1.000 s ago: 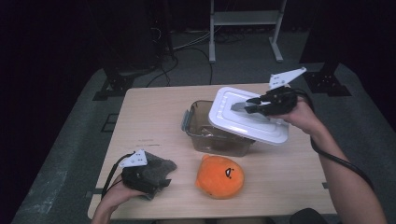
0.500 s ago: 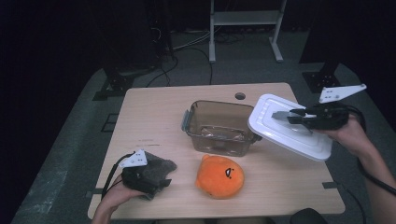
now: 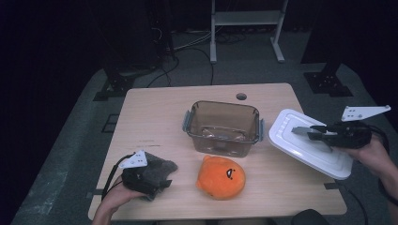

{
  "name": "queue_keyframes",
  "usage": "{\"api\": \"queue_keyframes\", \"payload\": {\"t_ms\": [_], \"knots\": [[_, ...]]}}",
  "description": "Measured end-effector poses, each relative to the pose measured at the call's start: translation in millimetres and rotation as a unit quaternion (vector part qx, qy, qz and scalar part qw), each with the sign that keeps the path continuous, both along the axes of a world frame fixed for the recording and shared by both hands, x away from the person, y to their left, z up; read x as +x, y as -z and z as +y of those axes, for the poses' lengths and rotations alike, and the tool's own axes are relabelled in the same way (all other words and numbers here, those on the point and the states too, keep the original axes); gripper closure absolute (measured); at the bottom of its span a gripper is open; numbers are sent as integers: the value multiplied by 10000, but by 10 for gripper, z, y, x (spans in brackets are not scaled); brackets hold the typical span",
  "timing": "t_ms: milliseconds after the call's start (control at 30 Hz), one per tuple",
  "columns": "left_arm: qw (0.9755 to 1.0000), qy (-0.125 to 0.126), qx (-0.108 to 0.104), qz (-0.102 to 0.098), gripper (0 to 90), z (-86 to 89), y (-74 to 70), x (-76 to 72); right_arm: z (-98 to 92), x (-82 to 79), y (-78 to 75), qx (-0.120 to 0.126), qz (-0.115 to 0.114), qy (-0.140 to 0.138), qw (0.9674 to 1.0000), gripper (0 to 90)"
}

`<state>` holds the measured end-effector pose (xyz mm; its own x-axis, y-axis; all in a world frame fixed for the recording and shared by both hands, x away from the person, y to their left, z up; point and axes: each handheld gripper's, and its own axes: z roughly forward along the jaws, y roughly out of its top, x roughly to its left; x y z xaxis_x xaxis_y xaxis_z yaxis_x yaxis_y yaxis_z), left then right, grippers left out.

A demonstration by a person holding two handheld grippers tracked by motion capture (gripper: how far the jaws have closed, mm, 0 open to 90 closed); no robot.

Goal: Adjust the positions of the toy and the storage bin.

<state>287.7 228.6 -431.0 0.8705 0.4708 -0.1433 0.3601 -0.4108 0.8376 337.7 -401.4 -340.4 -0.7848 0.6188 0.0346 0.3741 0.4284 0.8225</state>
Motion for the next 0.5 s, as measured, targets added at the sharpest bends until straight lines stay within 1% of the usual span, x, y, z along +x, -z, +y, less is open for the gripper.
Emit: {"api": "queue_keyframes", "payload": {"t_ms": [233,400,500], "knots": [[10000,0,-1,-21,137,9,-2,-1,-46,-40,236,13,175,61,9998,655],[10000,1,-11,-28,137,9,-7,0,-33,-47,395,6,283,56,9996,655],[10000,-6,-37,-28,137,8,-18,-4,-19,-35,462,9,313,60,9995,655]]}}
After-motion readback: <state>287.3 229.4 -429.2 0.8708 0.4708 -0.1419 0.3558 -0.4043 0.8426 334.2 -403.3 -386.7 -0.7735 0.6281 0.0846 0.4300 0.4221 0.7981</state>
